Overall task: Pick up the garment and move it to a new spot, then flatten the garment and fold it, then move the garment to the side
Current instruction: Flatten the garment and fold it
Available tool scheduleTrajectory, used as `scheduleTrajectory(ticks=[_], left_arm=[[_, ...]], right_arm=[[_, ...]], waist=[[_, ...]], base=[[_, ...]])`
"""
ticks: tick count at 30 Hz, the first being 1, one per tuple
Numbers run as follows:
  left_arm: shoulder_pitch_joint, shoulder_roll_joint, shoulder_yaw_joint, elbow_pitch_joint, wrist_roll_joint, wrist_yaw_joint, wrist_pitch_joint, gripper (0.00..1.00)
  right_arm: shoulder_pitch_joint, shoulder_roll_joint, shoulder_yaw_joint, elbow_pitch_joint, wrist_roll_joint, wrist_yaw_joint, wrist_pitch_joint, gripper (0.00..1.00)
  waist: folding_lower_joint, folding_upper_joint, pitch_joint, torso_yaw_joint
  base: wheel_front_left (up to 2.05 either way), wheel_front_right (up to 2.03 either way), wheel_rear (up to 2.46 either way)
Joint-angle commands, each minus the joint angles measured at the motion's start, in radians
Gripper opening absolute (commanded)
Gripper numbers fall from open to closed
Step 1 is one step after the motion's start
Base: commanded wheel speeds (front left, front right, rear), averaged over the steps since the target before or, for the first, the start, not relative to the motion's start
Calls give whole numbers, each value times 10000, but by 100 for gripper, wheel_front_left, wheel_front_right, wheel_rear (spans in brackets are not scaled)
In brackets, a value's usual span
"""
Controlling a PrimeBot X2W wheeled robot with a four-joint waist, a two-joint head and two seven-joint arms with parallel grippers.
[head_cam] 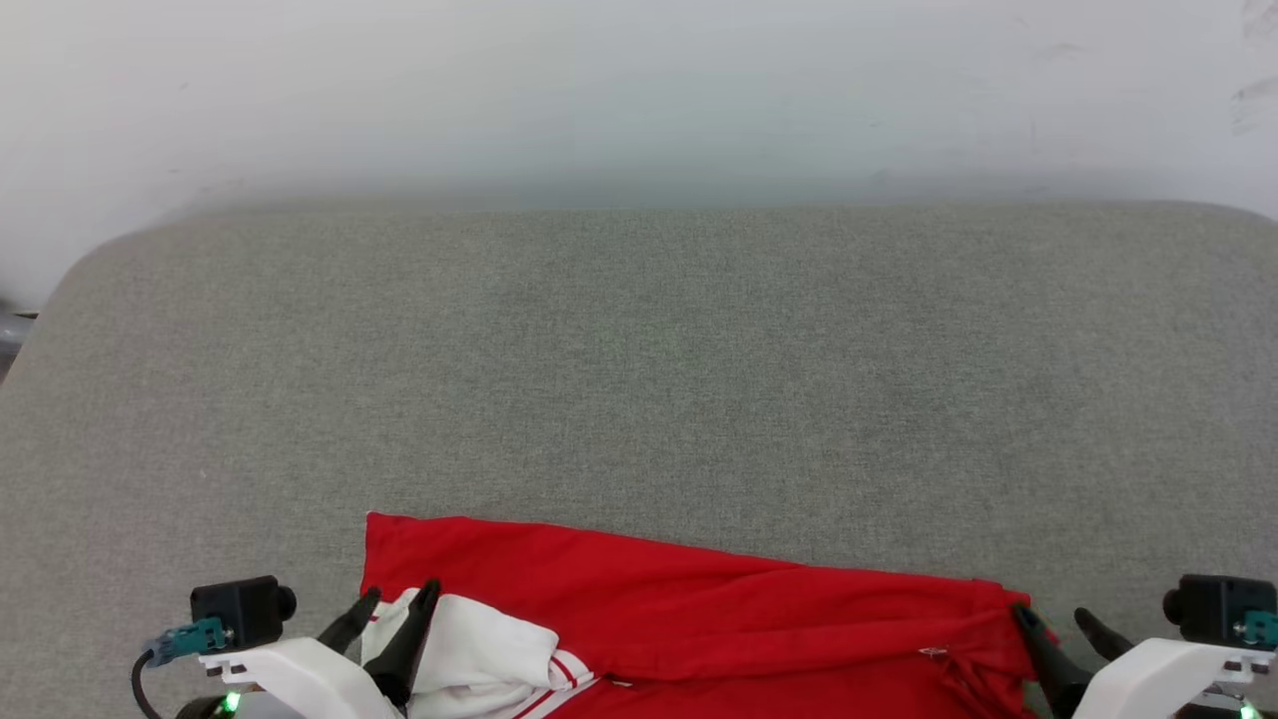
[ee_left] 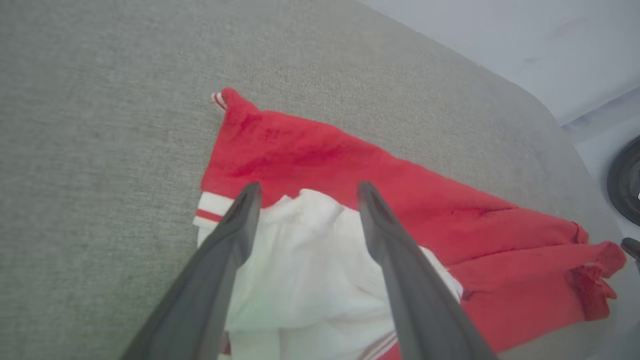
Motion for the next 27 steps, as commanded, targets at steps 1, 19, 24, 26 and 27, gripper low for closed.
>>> scheduleTrajectory(ticks=[1,19,24,26,27], left_arm=[[-154,-5,89,-133,181,101,-291,100],[-629,-878,1270,-1357,3429,633,-2223,100],[-439,-1454,1808,-1530,4309,211,-2227,100],[-491,-1641,1964,-1564,4578,8,-2221,100],[-530,-1730,2034,-1574,4695,-79,-2221,100]], right_arm=[[111,-104,-115,-213,-17,-4,171,100],[234,-393,-1283,-1646,-421,-4,3475,100],[181,-159,-1079,-1461,-439,-4,3535,100],[99,-82,-999,-1352,-471,-4,3508,100],[50,-47,-956,-1286,-487,-6,3505,100]], waist=[[1,-1,-80,-4],[1,-1,273,570],[1,-1,702,848],[1,-1,886,942],[1,-1,983,979]], base=[[0,0,0],[0,0,0],[0,0,0],[0,0,0],[0,0,0]])
